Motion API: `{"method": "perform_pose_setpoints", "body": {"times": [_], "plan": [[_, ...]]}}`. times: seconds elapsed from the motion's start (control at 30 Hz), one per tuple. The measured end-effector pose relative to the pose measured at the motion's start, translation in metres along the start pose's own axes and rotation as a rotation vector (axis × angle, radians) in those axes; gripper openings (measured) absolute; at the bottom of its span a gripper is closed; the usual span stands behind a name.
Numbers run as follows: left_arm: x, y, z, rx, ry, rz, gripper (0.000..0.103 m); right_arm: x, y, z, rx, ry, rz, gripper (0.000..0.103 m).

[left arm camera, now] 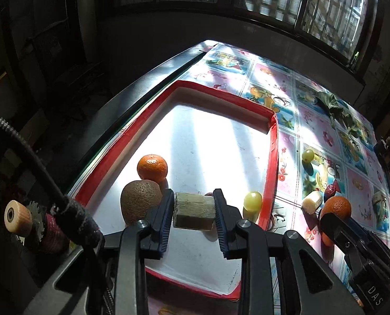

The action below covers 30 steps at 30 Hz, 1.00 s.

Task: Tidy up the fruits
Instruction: 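Carry the cream cube with left tool while right tool carries orange over tray, then open right tool to drop the orange while left tool releases the cube in tray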

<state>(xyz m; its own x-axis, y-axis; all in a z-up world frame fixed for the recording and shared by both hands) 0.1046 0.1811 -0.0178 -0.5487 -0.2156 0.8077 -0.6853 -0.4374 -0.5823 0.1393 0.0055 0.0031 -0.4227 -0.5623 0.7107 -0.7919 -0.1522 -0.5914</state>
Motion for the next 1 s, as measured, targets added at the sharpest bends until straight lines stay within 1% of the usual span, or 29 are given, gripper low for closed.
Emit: {"method": "perform_pose_setpoints", "body": {"times": [0.23, 0.3, 0.43, 0.57, 0.7, 0.83, 1.0], "plan": [[-0.033, -0.036, -0.011, 0.048, 0.041, -0.044, 0.029, -0.041, -0.028, -0.024, 0.058, -0.043, -0.031, 0.038], [-0.041, -0.047, -0.012, 0.054, 0.024, -0.047, 0.029, -0.057, -0.035, -0.031, 0.085, -0.045, -0.046, 0.038], [-0.062, -0.062, -0.011, 0.031, 0.004, -0.069, 0.029, -0.091, -0.041, -0.043, 0.138, -0.028, -0.104, 0.038], [-0.081, -0.066, -0.013, 0.026, -0.024, -0.099, 0.029, -0.117, -0.038, -0.049, 0.166, -0.016, -0.152, 0.038], [-0.096, -0.061, -0.016, 0.031, -0.036, -0.138, 0.029, -0.129, -0.033, -0.05, 0.176, -0.012, -0.182, 0.038], [-0.107, -0.06, -0.017, 0.044, -0.036, -0.175, 0.03, -0.132, -0.032, -0.051, 0.198, -0.006, -0.187, 0.039], [-0.103, -0.061, -0.016, 0.04, -0.036, -0.172, 0.03, -0.127, -0.031, -0.052, 0.197, -0.013, -0.18, 0.042]]}}
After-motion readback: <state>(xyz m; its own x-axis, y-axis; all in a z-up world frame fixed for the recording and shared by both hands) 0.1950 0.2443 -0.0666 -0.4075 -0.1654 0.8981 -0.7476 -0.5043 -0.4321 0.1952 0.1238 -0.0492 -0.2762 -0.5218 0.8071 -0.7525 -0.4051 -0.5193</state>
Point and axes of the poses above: each gripper's, at about its wrist camera, not at the fingertips, and x roughly against the way its jaws point, z to its right, y to its underside, the point moved 3 cm from there along -x, roughly the way its jaws point, and after that the axes turned 1 degree about x, right-handed, at the moved point
